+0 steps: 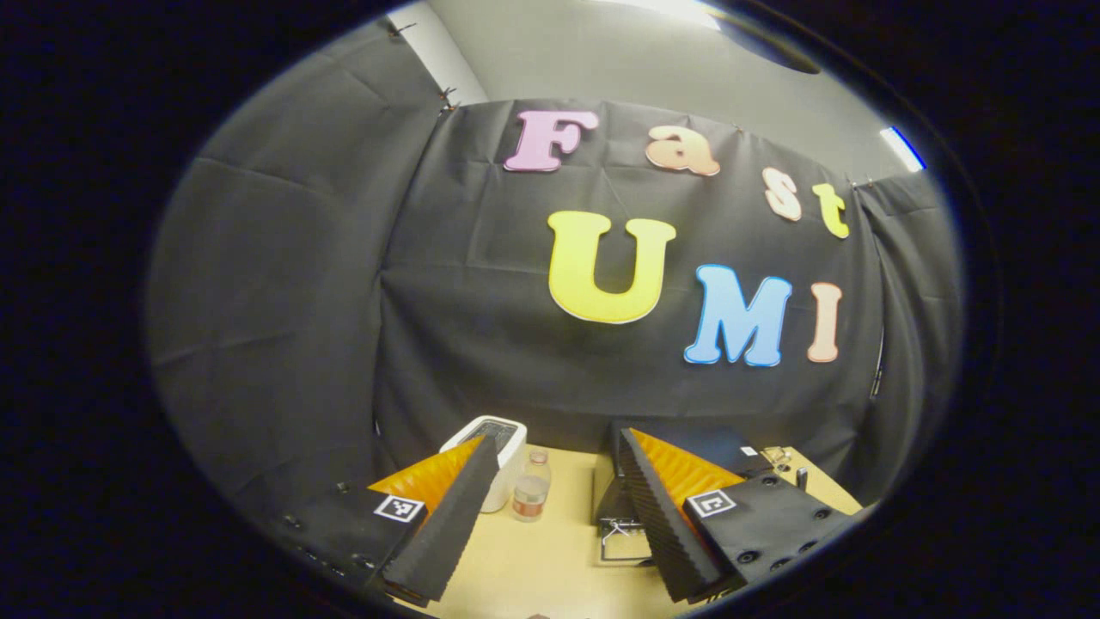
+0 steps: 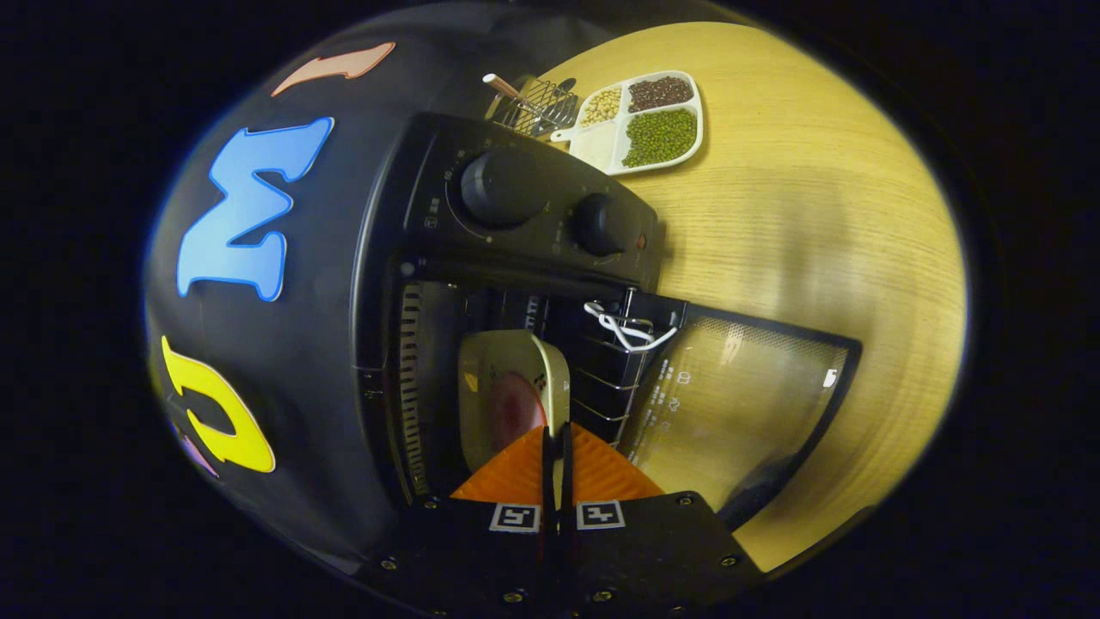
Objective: Open the electric oven with the left hand, put the food in, and close the electric oven.
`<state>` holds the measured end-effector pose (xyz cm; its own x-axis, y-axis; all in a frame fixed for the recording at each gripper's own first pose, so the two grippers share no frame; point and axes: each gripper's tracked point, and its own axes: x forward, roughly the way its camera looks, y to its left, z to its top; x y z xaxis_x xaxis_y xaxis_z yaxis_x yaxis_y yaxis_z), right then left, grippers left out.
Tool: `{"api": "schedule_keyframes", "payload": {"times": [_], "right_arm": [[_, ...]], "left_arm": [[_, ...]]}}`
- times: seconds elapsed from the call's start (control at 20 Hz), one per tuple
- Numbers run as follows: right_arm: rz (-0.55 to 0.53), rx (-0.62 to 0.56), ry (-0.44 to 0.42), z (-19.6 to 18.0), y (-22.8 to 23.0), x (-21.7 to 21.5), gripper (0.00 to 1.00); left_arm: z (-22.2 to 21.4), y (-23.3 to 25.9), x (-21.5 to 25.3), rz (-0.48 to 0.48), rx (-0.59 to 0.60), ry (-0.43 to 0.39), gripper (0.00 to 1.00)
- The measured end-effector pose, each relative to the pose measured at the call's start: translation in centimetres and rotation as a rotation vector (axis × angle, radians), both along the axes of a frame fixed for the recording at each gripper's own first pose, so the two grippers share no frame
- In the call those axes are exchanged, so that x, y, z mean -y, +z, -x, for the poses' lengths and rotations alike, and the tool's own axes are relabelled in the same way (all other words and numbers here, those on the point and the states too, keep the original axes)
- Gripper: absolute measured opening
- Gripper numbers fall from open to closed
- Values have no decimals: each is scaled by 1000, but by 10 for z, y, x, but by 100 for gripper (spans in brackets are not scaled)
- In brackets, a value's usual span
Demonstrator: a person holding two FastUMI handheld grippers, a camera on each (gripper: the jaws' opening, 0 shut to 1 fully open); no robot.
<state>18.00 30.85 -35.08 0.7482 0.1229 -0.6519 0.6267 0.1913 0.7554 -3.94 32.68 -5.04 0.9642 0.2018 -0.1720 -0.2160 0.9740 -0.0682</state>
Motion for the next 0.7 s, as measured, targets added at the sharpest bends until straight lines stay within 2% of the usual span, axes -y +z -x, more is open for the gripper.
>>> {"api": "schedule_keyframes", "payload": {"times": [0.1,0.15,0.25,0.3,0.4,0.45,0.55,0.6,0.7], "right_arm": [[22,4,-20,-10,-1,-8,2],[29,10,-39,-14,0,-9,3],[23,14,-71,-22,-3,-13,5],[15,8,-79,-24,-6,-16,5],[-11,17,-92,-25,-3,-16,7],[-12,27,-86,-29,-5,-19,4],[22,46,-61,-30,4,-13,10],[45,54,-41,-28,7,-11,12],[74,41,14,-21,10,-9,19]], "left_arm": [[3,-5,-12,-10,-13,29,95],[5,-7,-17,-8,-21,43,99],[10,-10,-26,-2,-28,69,96],[12,-10,-30,0,-29,81,99],[13,-14,-33,8,-37,94,100],[13,-14,-33,10,-40,97,100],[11,-13,-31,8,-34,95,100],[9,-13,-27,6,-31,89,95],[4,-11,-17,1,-23,70,99]]}}
